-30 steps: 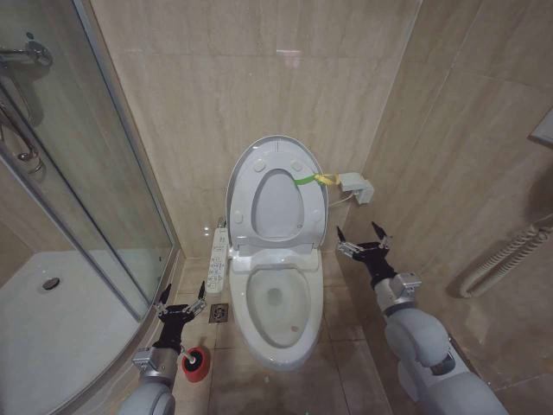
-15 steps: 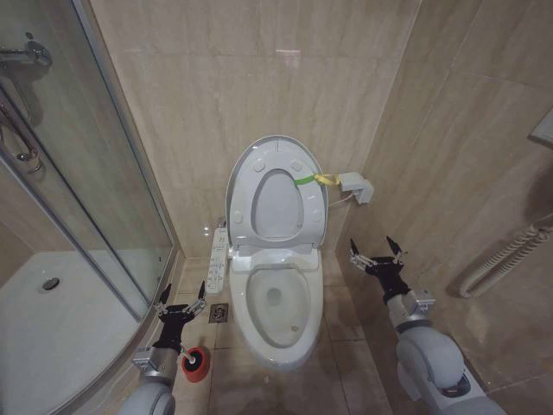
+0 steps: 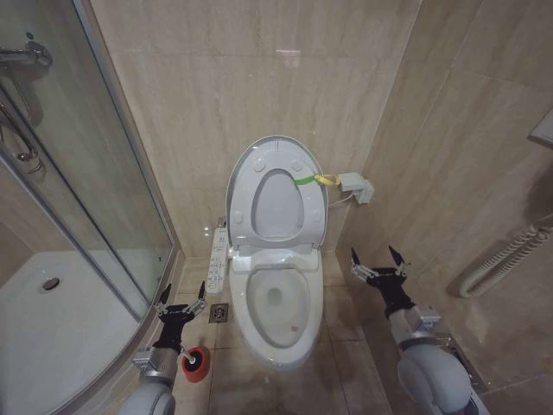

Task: Open the toilet lid, clean the toilet bowl with a toilet brush, close the toilet lid, and flush.

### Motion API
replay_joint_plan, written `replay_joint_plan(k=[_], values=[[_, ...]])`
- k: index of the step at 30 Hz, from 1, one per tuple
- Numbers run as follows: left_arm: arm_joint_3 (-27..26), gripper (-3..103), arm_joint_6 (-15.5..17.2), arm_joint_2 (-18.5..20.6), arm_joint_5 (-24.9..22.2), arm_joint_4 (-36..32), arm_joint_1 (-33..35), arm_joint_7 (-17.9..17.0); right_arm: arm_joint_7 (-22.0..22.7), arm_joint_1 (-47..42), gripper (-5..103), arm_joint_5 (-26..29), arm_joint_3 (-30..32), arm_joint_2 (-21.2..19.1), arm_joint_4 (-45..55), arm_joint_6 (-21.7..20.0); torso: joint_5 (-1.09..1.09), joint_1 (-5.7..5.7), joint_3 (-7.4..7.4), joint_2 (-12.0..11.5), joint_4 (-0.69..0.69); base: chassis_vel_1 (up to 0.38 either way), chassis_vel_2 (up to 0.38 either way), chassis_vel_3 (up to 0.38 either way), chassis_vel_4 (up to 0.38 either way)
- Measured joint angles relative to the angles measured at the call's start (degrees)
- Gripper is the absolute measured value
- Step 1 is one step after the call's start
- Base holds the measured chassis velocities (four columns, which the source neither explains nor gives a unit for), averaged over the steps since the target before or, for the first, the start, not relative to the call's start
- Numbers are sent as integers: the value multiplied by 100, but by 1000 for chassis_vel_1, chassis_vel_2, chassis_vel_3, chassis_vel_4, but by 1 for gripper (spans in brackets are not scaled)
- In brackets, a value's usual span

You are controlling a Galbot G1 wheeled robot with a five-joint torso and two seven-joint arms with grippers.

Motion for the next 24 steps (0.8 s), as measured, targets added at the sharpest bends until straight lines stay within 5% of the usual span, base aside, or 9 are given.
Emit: replay_joint_plan(k=[24], values=[[0, 100, 0, 0, 0, 0, 0, 0, -158, -539, 100, -618, -313, 546, 331, 243, 0, 0, 1, 0, 0, 0, 0, 0, 0]])
